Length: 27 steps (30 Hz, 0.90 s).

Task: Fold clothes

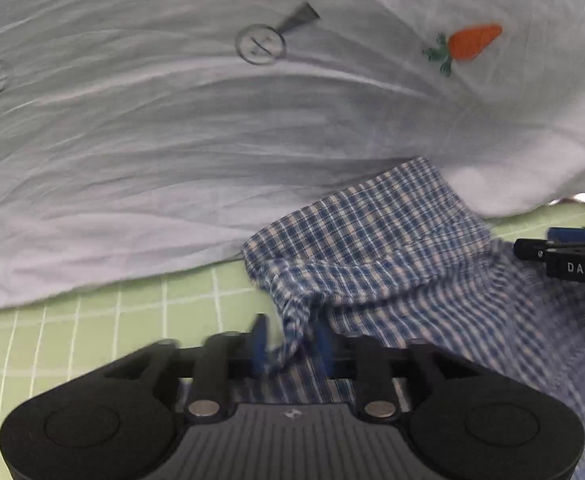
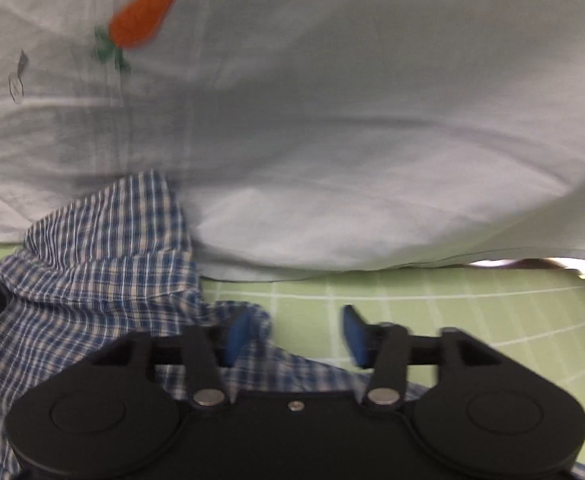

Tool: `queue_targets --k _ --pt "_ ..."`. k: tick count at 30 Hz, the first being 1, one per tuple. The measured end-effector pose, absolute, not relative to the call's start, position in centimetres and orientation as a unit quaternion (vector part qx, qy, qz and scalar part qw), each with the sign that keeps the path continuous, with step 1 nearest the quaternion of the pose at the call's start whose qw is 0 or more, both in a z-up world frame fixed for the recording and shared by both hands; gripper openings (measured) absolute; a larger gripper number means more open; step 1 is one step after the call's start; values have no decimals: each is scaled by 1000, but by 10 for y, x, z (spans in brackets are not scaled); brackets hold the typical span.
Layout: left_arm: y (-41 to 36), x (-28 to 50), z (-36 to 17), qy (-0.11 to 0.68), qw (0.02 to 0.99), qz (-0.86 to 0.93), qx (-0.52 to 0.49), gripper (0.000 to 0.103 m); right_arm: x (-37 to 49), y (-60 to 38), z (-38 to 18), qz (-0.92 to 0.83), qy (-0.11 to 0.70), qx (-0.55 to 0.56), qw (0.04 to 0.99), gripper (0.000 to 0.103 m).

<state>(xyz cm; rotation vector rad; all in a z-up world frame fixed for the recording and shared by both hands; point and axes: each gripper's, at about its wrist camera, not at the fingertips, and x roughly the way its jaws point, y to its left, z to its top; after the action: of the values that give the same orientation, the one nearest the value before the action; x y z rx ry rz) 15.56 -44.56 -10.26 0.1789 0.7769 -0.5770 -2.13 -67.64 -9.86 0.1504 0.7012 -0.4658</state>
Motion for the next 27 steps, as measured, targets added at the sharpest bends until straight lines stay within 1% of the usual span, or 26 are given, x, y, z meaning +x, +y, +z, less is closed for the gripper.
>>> queue_targets --k 1,2,3,6,10,14,19,27 --pt "-432 145 -96 370 884 -275 75 62 -28 -675 -96 -233 339 71 909 86" --pt "-417 131 -92 373 886 -267 70 68 -36 -674 -93 -241 339 69 907 88" --pt "-403 117 -89 376 888 -256 67 69 -43 -672 -90 -248 338 67 905 88" --pt "-360 75 -82 390 892 -221 59 70 -72 -662 -85 -266 343 64 898 89" --pt "-295 17 -89 429 888 -164 28 70 -149 -621 -94 -271 387 77 878 89" --pt "-232 -31 -99 444 889 -114 -6 70 -208 -583 -104 -265 418 102 863 89" --pt "-159 -61 -107 456 887 -58 -36 70 -238 -539 -113 -268 440 99 852 89" --pt "-74 -94 -114 464 882 -16 -84 70 -245 -498 -112 -274 444 93 848 89"
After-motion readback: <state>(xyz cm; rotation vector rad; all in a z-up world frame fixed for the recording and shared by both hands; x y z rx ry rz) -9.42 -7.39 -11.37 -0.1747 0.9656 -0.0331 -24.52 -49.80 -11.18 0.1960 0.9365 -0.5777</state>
